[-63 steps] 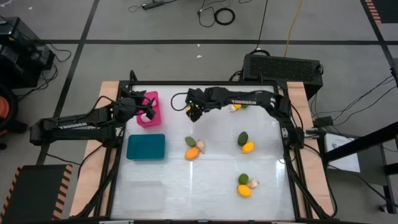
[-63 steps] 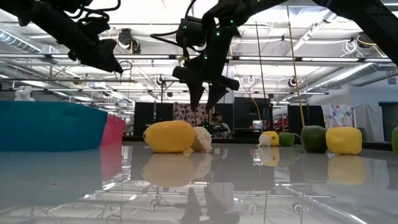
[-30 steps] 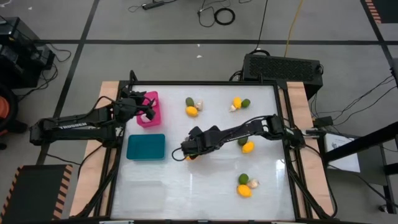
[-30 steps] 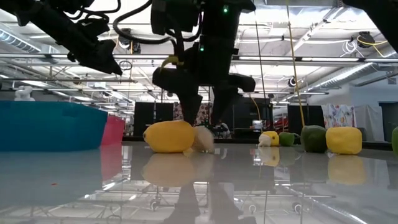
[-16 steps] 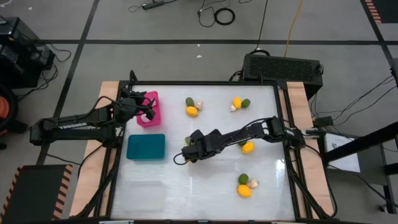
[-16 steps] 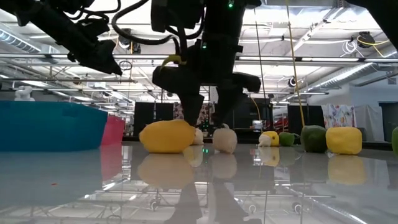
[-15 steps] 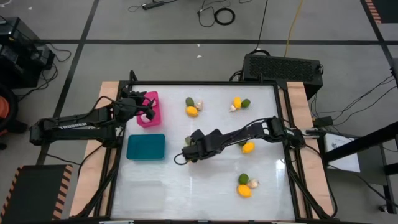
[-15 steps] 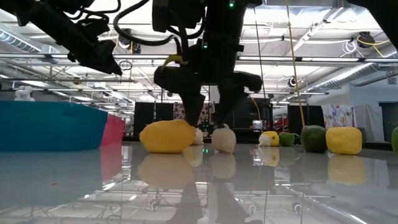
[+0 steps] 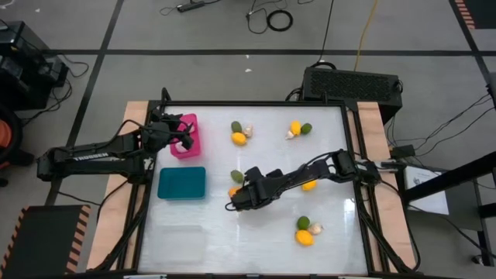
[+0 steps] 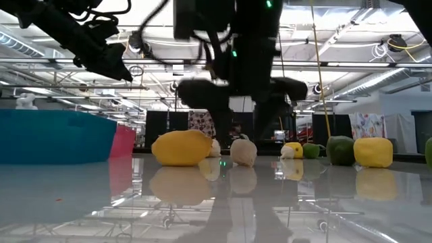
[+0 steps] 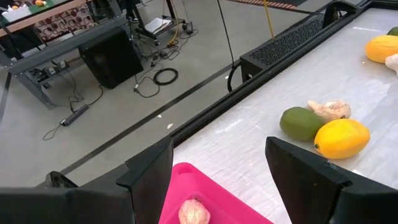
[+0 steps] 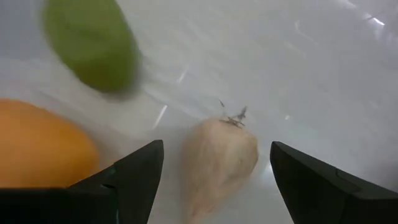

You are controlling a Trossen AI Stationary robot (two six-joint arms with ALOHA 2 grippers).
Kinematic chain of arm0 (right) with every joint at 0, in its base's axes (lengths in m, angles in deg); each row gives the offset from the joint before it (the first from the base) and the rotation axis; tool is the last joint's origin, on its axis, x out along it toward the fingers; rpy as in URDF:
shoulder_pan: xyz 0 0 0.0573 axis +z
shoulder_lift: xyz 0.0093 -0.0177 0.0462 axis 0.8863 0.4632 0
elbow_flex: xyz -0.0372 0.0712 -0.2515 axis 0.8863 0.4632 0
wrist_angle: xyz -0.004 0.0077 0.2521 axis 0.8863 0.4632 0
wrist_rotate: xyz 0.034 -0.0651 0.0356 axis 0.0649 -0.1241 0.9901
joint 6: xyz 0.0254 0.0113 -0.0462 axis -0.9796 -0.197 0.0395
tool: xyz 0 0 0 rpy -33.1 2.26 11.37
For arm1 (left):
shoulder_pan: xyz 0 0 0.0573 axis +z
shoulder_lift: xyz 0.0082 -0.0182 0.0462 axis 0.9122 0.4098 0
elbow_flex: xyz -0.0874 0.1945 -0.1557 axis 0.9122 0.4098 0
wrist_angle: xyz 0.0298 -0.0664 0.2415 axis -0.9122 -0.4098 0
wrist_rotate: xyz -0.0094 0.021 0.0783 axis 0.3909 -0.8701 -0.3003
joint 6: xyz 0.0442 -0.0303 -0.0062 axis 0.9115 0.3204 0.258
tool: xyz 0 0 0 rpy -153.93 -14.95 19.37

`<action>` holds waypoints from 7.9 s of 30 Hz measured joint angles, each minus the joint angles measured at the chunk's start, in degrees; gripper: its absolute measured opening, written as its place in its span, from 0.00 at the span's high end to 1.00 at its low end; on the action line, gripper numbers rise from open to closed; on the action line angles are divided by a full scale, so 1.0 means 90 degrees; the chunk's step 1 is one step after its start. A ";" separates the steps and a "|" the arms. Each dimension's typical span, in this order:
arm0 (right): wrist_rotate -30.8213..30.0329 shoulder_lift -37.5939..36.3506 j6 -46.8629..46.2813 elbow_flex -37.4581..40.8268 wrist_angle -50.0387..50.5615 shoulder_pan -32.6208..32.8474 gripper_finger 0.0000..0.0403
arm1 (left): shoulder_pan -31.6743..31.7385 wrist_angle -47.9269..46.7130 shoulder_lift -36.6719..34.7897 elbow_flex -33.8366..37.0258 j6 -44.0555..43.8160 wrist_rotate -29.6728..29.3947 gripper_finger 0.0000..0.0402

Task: Sort produce into baskets
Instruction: Put the white garlic into the pink bin

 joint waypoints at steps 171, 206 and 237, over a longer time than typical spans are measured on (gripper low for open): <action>0.1026 -0.1323 0.5444 -0.0889 0.2212 -0.1502 0.36 | -0.1333 0.1115 0.1671 -0.0002 -0.0163 0.2565 0.35; 0.1359 -0.3784 0.2331 0.4725 -0.3453 -0.4137 0.36 | -0.1569 0.1164 0.1668 -0.0002 -0.0055 0.2237 0.35; 0.0386 -0.2522 -0.0250 0.4697 -0.3478 -0.3941 0.37 | -0.1569 0.1149 0.1668 -0.0002 -0.0007 0.2231 0.35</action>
